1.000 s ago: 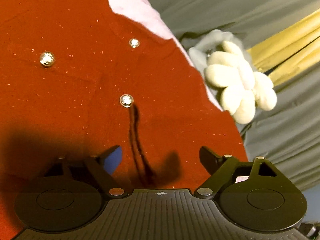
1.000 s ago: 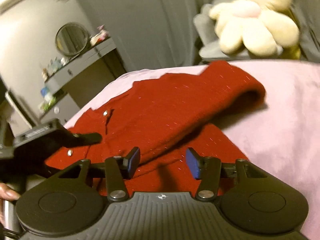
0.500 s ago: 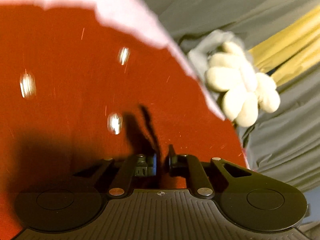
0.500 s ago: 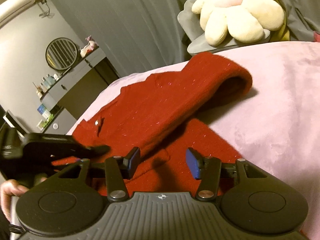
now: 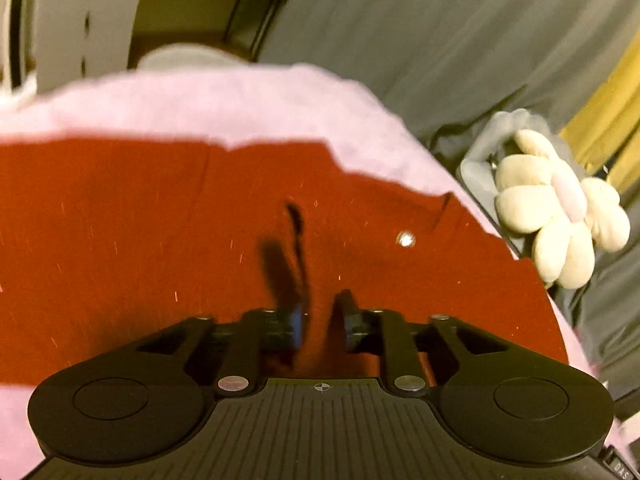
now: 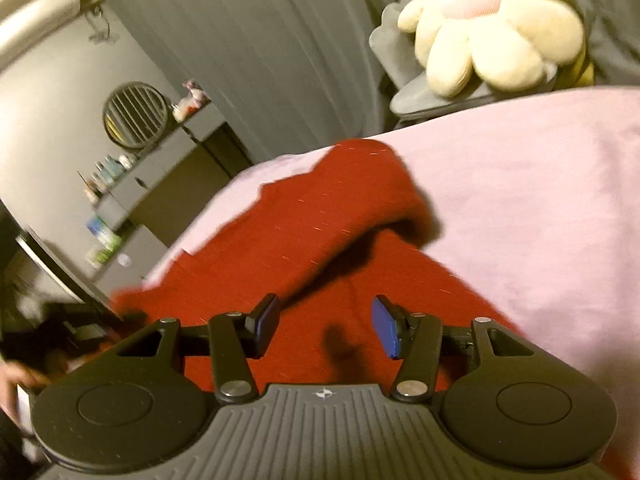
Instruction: Fold small clothes
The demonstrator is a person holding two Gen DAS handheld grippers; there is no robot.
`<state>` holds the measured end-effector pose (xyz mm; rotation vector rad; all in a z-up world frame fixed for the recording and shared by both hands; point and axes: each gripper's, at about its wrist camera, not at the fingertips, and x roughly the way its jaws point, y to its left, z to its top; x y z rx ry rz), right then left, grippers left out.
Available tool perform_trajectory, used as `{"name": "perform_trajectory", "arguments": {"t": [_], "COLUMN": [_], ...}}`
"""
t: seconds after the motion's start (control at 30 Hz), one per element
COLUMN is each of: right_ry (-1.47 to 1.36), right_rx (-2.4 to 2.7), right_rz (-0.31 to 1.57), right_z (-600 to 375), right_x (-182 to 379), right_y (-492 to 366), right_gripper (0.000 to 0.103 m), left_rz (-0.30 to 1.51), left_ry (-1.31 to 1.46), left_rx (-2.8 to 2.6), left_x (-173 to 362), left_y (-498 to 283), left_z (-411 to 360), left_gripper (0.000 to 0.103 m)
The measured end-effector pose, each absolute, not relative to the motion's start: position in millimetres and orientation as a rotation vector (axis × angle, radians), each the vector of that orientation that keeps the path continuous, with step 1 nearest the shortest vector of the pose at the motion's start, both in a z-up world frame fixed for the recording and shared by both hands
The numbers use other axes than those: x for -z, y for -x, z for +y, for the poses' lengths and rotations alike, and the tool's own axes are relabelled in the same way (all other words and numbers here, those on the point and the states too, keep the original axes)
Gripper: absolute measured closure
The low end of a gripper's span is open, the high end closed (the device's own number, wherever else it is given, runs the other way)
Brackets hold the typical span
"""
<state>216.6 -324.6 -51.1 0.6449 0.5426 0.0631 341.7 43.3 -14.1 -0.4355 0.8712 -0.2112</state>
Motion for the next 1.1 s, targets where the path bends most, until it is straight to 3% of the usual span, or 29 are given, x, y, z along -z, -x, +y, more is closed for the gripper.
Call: {"name": "perform_trajectory", "arguments": {"t": [0.1,0.13,0.17,0.33,0.63,0.8,1.1], "right_ry": [-0.651,-0.676,-0.717,-0.935,-0.976,-0.833,-0.563], "right_rx": [-0.061,-0.045,-0.038,-0.044,-0.05,-0.002,0.147], "right_rz": [0.534,0.534,0.537,0.511,0.504,0.571,0.559], "right_z": [-328.5,-332.9,-338.3,-358.4,-353.3,-344.5,-341.9], "right_x": [50.3,52.3,55.0,67.9,67.7,65.3,60.1], "right_y": [-232.8,-238.2,-243.2,-262.7,-291.4,-305.2,-312.7], "right_gripper": [0.051,0.051,0.051,0.051,0.057,0.09,0.093], "left_rz": [0.882,0.883,0.881,0.775,0.691,0.752,0.741], "left_ry": [0.455,0.44,0.421,0.344,0.267,0.261,0.235], "left_rx": [0.214,0.219,0.232,0.227,0.141,0.132,0.162], "left_x": [21.6,20.0,16.5,-9.5,-25.3,-4.1,8.6], "left_y": [-346.8,-348.7,-350.2,-352.0,-355.5,-358.6,-365.1], "left_z": [41.2,38.1,36.6,33.4,65.6,67.1,40.5], "left_gripper": [0.07,0.076,0.091,0.091,0.091,0.091,0.091]}}
